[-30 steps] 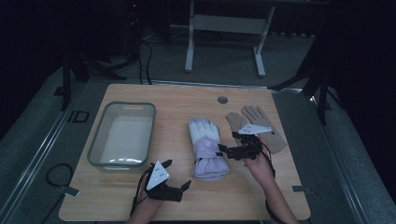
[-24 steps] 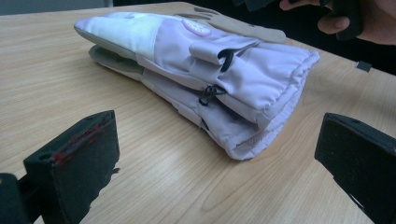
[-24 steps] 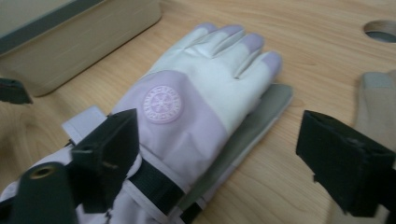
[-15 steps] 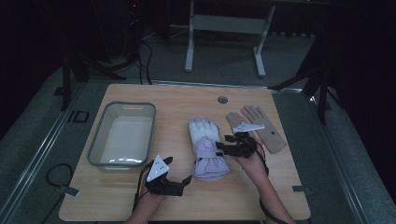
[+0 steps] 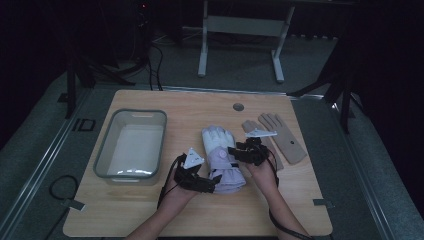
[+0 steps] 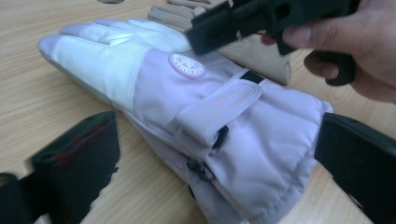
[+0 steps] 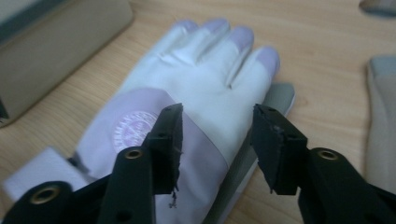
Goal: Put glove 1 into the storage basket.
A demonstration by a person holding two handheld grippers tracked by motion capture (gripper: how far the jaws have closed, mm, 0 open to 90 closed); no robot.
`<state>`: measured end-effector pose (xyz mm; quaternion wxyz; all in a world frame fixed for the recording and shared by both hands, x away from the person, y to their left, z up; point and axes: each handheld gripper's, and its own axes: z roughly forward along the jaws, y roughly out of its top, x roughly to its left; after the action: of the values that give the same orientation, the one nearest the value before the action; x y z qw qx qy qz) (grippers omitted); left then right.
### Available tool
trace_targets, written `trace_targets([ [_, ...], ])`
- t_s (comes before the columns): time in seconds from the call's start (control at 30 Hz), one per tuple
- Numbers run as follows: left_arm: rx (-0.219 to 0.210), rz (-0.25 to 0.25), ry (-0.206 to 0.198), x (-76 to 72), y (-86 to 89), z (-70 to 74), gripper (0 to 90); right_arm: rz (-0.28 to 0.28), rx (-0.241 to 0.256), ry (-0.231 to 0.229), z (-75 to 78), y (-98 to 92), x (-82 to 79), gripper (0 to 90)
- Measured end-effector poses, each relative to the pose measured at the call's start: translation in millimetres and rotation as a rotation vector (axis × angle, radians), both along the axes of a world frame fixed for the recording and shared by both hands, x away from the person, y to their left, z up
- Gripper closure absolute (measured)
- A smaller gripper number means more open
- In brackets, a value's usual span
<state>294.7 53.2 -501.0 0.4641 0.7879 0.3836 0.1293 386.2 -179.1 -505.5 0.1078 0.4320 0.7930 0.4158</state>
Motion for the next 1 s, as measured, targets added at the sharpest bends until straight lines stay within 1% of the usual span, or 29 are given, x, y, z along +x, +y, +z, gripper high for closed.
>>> trace_targets([
  [0.03, 0.0, 0.0, 0.0, 0.0, 0.0, 0.0, 5.2, 0.01, -0.016, 0.031, -3.8, 1.9, 1.5, 51.1],
  [0.07, 0.012, 0.015, 0.035, 4.8, 0.8, -4.4, 5.2, 0.009, -0.046, 0.047, -11.3, 4.6, 1.1, 56.3],
  [0.1, 0.016, 0.02, 0.045, 5.4, 1.4, -6.0, 5.3, 0.013, -0.056, 0.057, -13.5, 4.9, 0.8, 59.6],
  [0.13, 0.017, 0.023, 0.06, 6.1, 1.6, -7.8, 5.3, 0.011, -0.052, 0.053, -15.1, 4.6, -0.2, 66.3],
  [0.17, 0.014, 0.025, 0.076, 6.8, 1.5, -9.7, 5.3, 0.009, -0.048, 0.056, -16.0, 4.2, -1.7, 76.0],
  [0.2, 0.015, 0.028, 0.088, 7.2, 1.2, -11.3, 5.4, 0.011, -0.061, 0.042, -16.7, 4.6, -3.6, 81.0],
  [0.27, 0.021, 0.026, 0.098, 7.8, -1.4, -14.2, 5.4, 0.009, -0.061, 0.025, -17.3, 5.8, -7.2, 86.5],
  [0.3, 0.03, 0.022, 0.101, 8.0, -2.2, -15.2, 5.4, 0.014, -0.067, 0.011, -16.5, 6.7, -8.8, 87.3],
  [0.33, 0.03, 0.02, 0.107, 8.2, -3.7, -16.4, 5.4, 0.012, -0.076, -0.003, -15.2, 8.1, -10.8, 87.8],
  [0.37, 0.032, 0.021, 0.108, 8.0, -4.8, -17.0, 5.4, 0.014, -0.083, -0.016, -13.5, 9.3, -12.5, 88.0],
  [0.4, 0.038, 0.023, 0.109, 7.8, -5.9, -17.4, 5.4, 0.009, -0.07, -0.032, -11.2, 9.3, -14.4, 88.1],
  [0.43, 0.039, 0.022, 0.111, 7.7, -6.7, -17.5, 5.4, 0.0, -0.049, -0.037, -8.2, 8.3, -16.1, 88.2],
  [0.47, 0.039, 0.022, 0.111, 7.7, -6.7, -17.5, 5.5, 0.0, -0.049, -0.037, -8.2, 8.3, -16.1, 88.2],
  [0.5, 0.046, 0.022, 0.111, 7.9, -7.3, -17.3, 5.4, -0.022, -0.023, -0.059, -1.2, 6.4, -20.2, 88.2],
  [0.57, 0.046, 0.022, 0.113, 8.7, -7.3, -17.1, 5.4, -0.056, -0.024, -0.077, 3.4, 5.6, -24.6, 88.2],
  [0.6, 0.047, 0.021, 0.114, 9.2, -7.3, -17.3, 5.5, -0.077, -0.03, -0.078, 4.2, 5.4, -26.3, 88.1],
  [0.67, 0.05, 0.025, 0.121, 10.1, -7.5, -18.1, 5.5, -0.101, -0.042, -0.064, 1.7, 5.1, -26.6, 88.0],
  [0.7, 0.05, 0.027, 0.126, 10.5, -7.8, -18.3, 5.5, -0.111, -0.05, -0.056, -0.8, 5.1, -26.4, 87.9],
  [0.77, 0.059, 0.023, 0.131, 11.3, -8.9, -19.2, 6.6, -0.128, -0.083, -0.034, -7.3, 5.8, -24.9, 87.4],
  [0.8, 0.064, 0.02, 0.138, 11.8, -9.3, -19.9, 6.6, -0.131, -0.089, -0.018, -10.8, 6.0, -23.7, 86.6],
  [0.83, 0.064, 0.019, 0.146, 12.3, -10.0, -20.7, 6.6, -0.128, -0.099, -0.003, -13.7, 6.5, -22.0, 83.6],
  [0.87, 0.065, 0.02, 0.155, 12.9, -10.5, -21.4, 6.6, -0.128, -0.106, 0.012, -15.7, 7.1, -20.0, 77.8],
  [0.93, 0.076, 0.021, 0.161, 13.7, -11.4, -22.6, 6.8, -0.128, -0.081, 0.019, -16.9, 6.0, -18.0, 69.8],
  [0.97, 0.074, 0.024, 0.166, 14.1, -11.3, -23.6, 6.9, -0.124, -0.08, 0.032, -17.3, 5.6, -16.6, 63.3],
  [1.0, 0.078, 0.03, 0.17, 14.5, -11.0, -24.8, 7.2, -0.125, -0.073, 0.041, -18.0, 4.7, -15.2, 59.6],
])
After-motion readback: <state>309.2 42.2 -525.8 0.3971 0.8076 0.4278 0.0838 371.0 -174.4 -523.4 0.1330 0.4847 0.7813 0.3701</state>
